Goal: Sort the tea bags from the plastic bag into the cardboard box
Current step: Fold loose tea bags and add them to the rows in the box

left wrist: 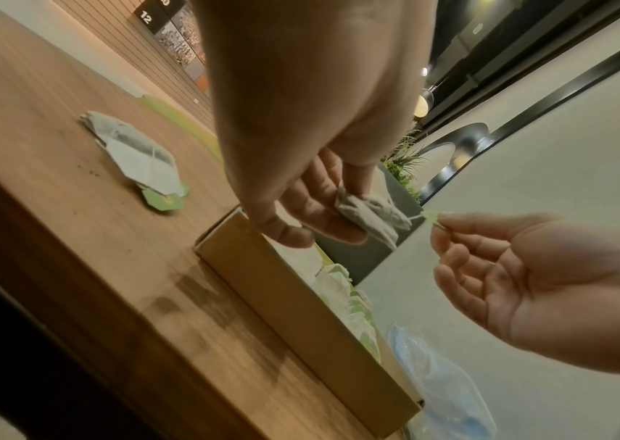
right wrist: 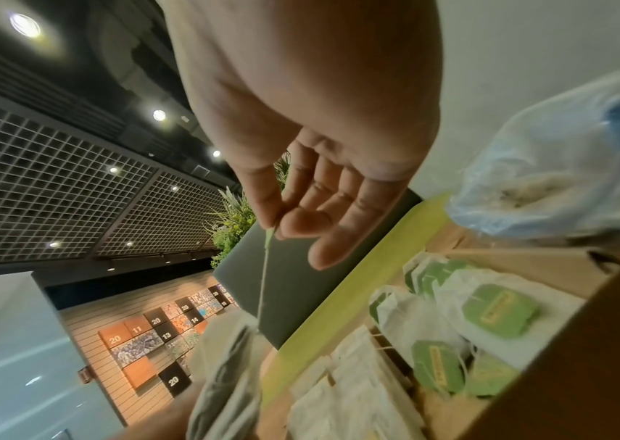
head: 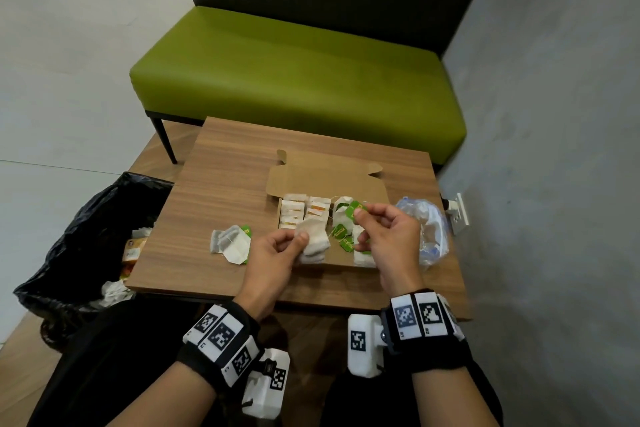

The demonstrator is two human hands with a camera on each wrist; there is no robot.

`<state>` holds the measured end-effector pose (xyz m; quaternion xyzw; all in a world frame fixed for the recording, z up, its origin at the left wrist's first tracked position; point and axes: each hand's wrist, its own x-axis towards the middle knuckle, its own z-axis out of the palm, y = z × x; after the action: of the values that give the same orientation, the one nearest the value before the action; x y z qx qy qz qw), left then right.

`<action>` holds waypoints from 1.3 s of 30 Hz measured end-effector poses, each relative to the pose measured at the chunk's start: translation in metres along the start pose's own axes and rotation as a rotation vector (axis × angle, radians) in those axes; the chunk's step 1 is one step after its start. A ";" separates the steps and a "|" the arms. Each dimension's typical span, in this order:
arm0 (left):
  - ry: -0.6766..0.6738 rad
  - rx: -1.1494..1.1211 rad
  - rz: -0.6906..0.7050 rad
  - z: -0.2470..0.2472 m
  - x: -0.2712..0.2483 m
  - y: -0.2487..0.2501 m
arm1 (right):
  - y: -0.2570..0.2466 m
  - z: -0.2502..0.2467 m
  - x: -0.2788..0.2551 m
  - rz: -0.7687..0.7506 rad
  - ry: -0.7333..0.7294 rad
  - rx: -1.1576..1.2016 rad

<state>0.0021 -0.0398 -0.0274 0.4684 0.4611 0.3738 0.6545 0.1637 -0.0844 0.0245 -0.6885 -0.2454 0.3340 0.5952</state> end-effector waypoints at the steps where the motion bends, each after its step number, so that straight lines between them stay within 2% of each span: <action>1: 0.021 -0.011 -0.005 -0.002 0.001 0.001 | -0.003 0.003 0.000 -0.008 -0.021 0.004; 5: 0.090 -0.048 0.000 -0.014 0.009 0.007 | -0.020 0.019 -0.006 -0.061 -0.094 0.046; 11: 0.165 0.061 0.029 -0.040 0.023 0.008 | -0.064 0.037 -0.018 -0.228 -0.226 0.078; 17: 0.296 0.221 0.071 -0.068 0.039 0.000 | -0.104 0.040 -0.029 -0.389 -0.222 0.143; 21: 0.333 0.376 0.095 -0.080 0.047 -0.004 | -0.109 0.033 -0.035 -0.395 -0.208 0.142; 25: 0.333 0.495 0.028 -0.082 0.050 -0.002 | -0.103 0.021 -0.040 -0.359 -0.167 0.114; 27: 0.338 0.757 0.056 -0.080 0.047 0.003 | -0.098 0.015 -0.042 -0.324 -0.146 0.109; 28: 0.340 0.858 0.113 -0.076 0.042 0.007 | -0.095 0.012 -0.044 -0.303 -0.135 0.110; 30: 0.246 0.830 0.250 -0.062 0.028 0.021 | -0.089 0.007 -0.046 -0.266 -0.117 0.121; 31: 0.129 0.749 0.299 -0.055 0.021 0.026 | -0.088 0.005 -0.047 -0.255 -0.110 0.128; 34: -0.213 0.630 0.317 -0.030 0.000 0.026 | -0.087 0.002 -0.049 -0.251 -0.091 0.142; 36: -0.282 0.657 0.317 -0.016 -0.004 0.013 | -0.088 -0.001 -0.052 -0.255 -0.095 0.155; 39: -0.275 0.608 0.310 0.001 -0.004 0.000 | -0.088 -0.006 -0.058 -0.255 -0.107 0.168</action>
<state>0.0018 -0.0435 -0.0267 0.7516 0.3823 0.2480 0.4768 0.1357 -0.1156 0.1214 -0.5809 -0.3332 0.3114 0.6742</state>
